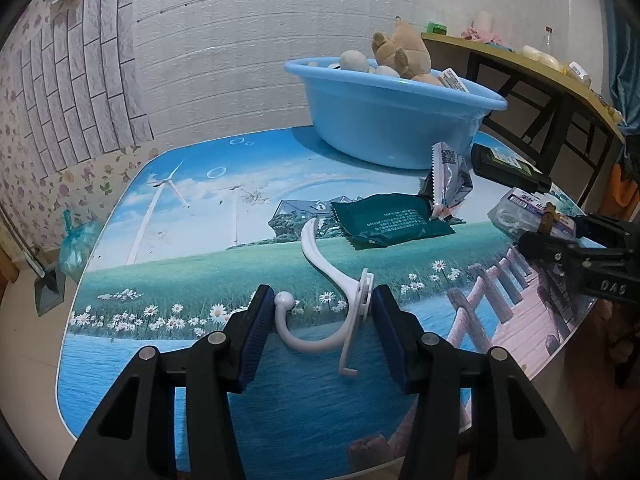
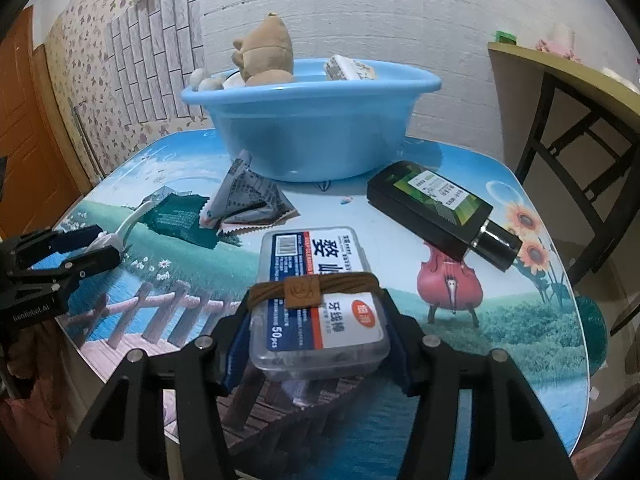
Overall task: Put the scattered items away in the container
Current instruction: 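Grasp the white plastic hook with the left tool while the right tool holds the toothpick box, then carry the hook with the left tool and toothpick box with the right tool to the basin, then open both tools over the basin, releasing the hook and toothpick box, then grasp the black-and-green box with the right tool while the left tool approaches the green packet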
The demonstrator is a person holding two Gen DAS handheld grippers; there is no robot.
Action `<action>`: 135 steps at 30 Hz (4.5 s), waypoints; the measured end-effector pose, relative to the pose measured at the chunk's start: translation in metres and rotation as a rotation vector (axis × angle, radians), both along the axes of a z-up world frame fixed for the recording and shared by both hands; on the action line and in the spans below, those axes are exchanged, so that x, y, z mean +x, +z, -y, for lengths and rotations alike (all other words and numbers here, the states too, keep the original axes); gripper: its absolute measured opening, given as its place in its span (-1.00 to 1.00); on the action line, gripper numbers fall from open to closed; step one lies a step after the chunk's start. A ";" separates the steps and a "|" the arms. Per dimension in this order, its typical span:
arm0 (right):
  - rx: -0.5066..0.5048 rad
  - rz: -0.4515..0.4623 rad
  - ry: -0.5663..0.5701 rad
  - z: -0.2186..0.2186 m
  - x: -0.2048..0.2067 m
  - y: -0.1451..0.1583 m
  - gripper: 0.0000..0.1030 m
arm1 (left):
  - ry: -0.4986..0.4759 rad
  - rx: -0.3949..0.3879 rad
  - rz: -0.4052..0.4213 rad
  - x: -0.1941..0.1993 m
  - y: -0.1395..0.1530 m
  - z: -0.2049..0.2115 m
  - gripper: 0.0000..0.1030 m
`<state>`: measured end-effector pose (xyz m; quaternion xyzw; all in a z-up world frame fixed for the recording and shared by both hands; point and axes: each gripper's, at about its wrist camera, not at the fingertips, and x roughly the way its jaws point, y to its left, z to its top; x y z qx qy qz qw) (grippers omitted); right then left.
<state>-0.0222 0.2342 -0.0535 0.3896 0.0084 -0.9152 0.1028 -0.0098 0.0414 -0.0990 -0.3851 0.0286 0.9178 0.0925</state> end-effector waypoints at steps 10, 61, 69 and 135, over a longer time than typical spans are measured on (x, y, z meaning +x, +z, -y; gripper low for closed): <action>-0.090 -0.129 -0.065 -0.018 0.007 0.050 0.07 | 0.024 0.070 -0.060 0.007 0.045 0.005 -0.03; -0.224 -0.233 -0.015 -0.032 -0.141 0.094 0.47 | -0.126 0.028 -0.199 -0.154 0.128 -0.073 0.45; -0.201 -0.227 -0.056 -0.050 -0.109 0.096 0.47 | -0.083 0.042 -0.191 -0.124 0.120 -0.056 0.47; 0.079 0.162 0.073 -0.024 -0.042 0.006 0.27 | -0.014 0.040 0.120 -0.034 0.008 -0.022 -0.06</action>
